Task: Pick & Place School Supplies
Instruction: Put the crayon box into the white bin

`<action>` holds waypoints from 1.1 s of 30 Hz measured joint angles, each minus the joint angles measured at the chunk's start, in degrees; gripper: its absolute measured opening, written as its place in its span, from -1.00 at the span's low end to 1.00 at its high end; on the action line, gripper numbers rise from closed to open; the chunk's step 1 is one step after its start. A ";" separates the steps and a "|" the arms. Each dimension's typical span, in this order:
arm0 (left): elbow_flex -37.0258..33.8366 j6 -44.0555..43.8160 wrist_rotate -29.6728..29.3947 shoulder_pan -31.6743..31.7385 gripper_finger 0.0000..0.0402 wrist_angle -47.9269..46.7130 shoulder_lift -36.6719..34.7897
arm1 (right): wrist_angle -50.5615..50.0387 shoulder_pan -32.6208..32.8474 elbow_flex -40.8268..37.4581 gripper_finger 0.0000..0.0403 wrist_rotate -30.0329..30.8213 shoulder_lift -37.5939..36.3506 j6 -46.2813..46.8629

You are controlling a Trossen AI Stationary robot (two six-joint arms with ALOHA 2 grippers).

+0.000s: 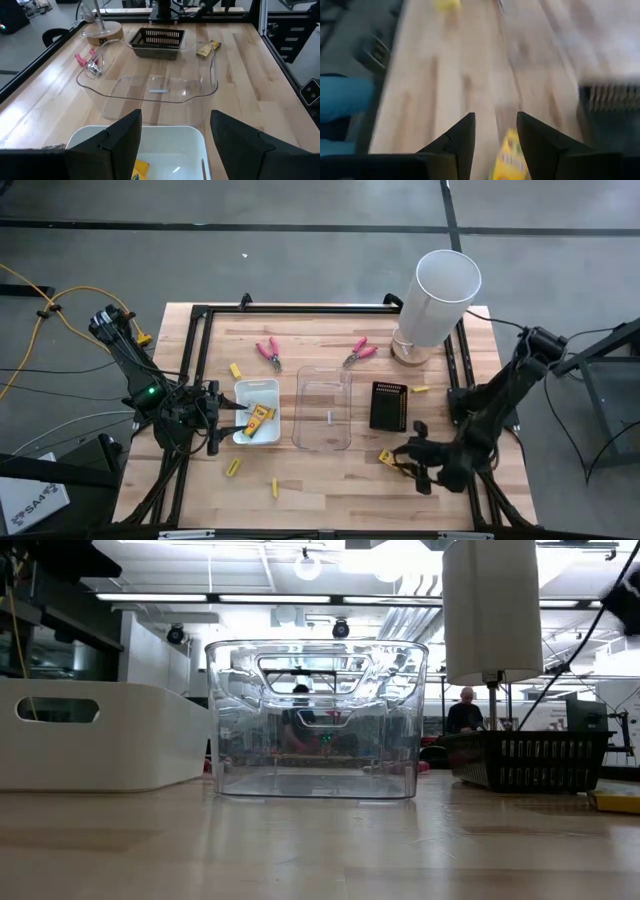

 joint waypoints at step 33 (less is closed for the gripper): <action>0.00 0.00 0.85 0.00 0.14 0.00 0.00 | -5.76 -7.34 0.06 -0.11 -20.89 5.91 12.83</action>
